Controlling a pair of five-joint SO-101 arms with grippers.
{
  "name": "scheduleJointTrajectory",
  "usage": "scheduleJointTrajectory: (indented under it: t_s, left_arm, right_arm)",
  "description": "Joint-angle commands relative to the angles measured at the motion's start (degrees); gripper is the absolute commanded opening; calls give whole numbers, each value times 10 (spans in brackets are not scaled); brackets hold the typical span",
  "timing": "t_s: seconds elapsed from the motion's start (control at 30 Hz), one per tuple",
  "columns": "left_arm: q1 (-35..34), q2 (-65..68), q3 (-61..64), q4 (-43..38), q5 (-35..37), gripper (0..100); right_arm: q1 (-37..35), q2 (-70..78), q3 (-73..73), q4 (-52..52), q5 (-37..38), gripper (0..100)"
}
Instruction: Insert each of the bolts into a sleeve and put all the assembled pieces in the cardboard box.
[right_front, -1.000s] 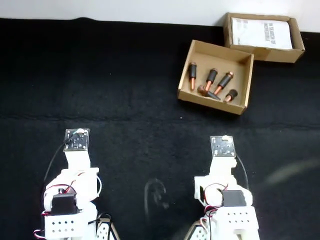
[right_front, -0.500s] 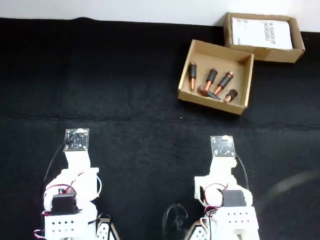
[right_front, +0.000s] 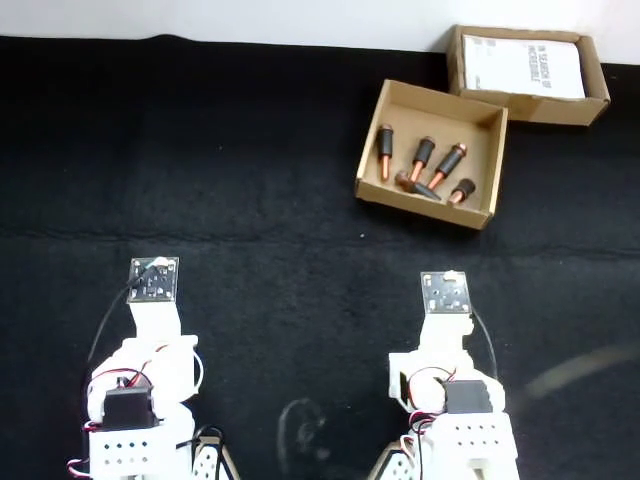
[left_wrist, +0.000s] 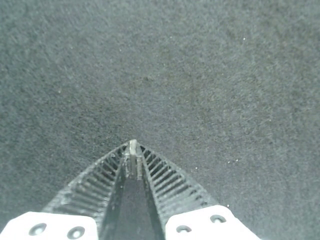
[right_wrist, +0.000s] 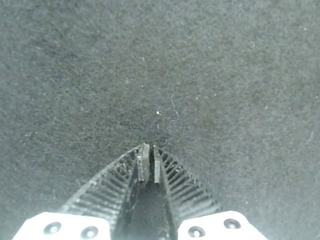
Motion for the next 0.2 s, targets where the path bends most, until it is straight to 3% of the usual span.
scheduleJointTrajectory:
  t_s: [0.0, 0.17]
  left_arm:
    - [-5, -6, 10, 4, -2, 10]
    - [-5, -6, 10, 4, -2, 10]
  right_arm:
    - [2, 0, 21, 9, -4, 6]
    - [2, 0, 21, 9, -4, 6]
